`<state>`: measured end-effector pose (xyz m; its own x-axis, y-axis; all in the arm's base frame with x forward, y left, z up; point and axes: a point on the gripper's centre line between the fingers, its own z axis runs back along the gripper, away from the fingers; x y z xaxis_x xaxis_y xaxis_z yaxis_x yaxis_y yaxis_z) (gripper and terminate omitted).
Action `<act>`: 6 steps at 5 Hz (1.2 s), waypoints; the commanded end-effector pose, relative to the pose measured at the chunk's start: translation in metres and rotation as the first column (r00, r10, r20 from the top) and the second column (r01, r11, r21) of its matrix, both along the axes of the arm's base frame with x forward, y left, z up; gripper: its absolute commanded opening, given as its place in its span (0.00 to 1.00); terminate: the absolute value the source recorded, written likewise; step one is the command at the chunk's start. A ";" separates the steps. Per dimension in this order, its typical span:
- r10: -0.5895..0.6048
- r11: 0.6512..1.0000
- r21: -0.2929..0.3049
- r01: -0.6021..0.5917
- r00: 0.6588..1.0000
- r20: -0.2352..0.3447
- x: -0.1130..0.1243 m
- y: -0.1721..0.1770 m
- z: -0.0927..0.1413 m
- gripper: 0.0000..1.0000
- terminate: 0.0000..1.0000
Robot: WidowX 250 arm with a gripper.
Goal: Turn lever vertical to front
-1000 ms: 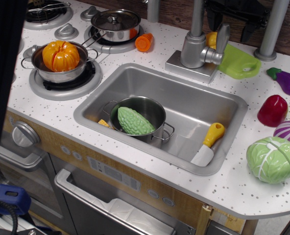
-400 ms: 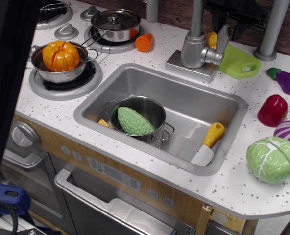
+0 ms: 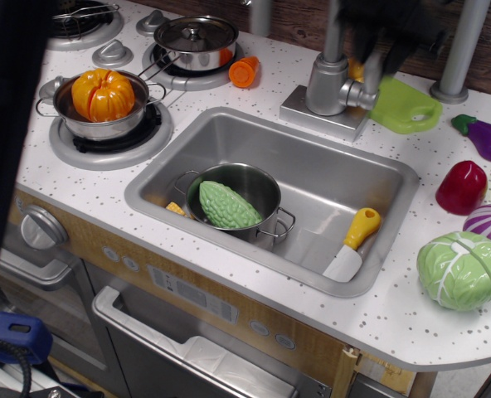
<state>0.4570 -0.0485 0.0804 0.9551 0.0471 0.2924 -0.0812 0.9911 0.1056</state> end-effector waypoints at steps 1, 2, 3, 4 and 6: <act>0.004 0.999 -0.046 -0.002 0.999 0.031 -0.008 -0.007 0.036 0.00 0.00; -0.003 0.998 -0.069 0.005 1.000 0.030 -0.010 -0.005 0.026 0.00 0.00; -0.009 0.994 -0.104 0.012 1.000 0.023 -0.010 -0.006 0.010 0.00 0.00; -0.014 0.993 -0.115 0.015 1.000 0.014 -0.011 -0.006 0.004 0.00 0.00; -0.011 0.993 -0.118 0.014 1.000 0.022 -0.012 -0.007 -0.004 0.00 0.00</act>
